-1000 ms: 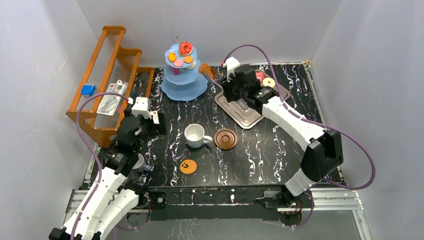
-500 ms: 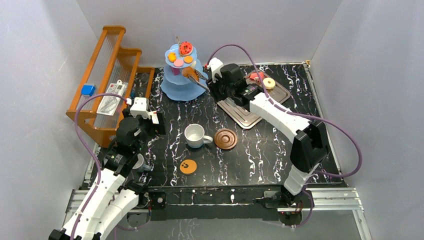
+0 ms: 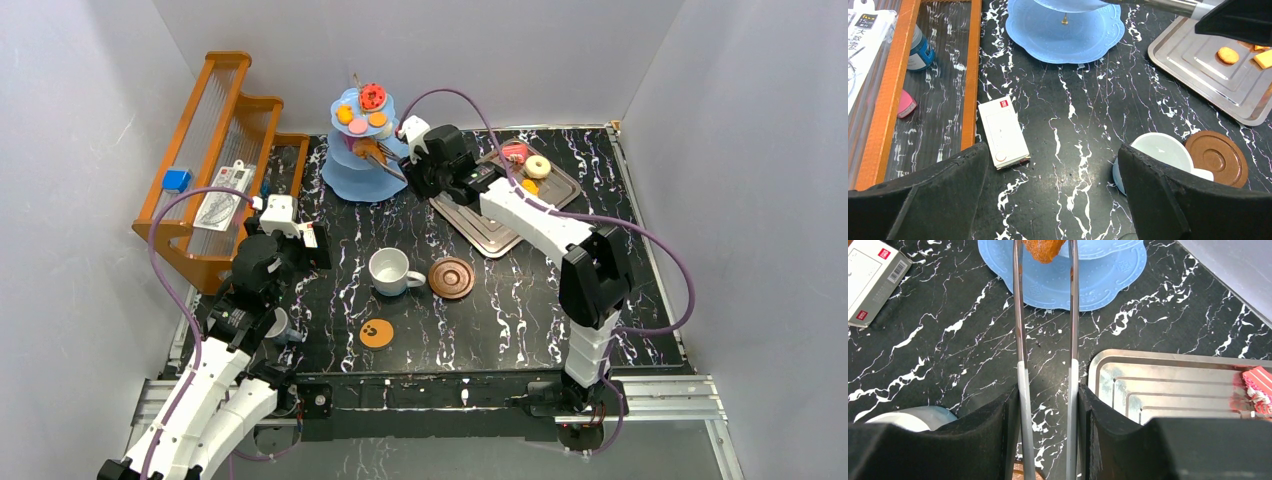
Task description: Serve the afternoon tea
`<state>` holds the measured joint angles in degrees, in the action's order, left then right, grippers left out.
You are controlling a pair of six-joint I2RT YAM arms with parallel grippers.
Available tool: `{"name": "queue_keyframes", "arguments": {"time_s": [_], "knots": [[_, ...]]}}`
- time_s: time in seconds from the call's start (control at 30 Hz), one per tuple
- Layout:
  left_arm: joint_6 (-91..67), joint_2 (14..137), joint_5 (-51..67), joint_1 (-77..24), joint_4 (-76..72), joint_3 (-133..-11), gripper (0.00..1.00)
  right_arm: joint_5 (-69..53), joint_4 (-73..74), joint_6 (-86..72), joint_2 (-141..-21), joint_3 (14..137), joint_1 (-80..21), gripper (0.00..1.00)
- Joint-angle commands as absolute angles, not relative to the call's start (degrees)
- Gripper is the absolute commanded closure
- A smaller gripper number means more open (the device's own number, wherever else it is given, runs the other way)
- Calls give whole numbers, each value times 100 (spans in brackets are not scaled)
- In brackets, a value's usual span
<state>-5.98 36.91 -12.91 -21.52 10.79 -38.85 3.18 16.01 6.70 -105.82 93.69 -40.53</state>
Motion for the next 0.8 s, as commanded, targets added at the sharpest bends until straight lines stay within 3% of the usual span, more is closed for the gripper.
{"name": "queue_keyframes", "arguments": {"time_s": [0.0,0.5,0.77], "knots": [[-593,3595,-1397,-2182,1028,-4034,2,235,1069,738,-10690,9852,-4135,59],[-589,3591,-1410,-2181,1037,-4033,2,346,1338,1149,-11548,10668,-4157,55],[-584,3636,-1406,-2180,1029,-4038,2,417,1371,1289,-11494,10688,-4156,46]]}}
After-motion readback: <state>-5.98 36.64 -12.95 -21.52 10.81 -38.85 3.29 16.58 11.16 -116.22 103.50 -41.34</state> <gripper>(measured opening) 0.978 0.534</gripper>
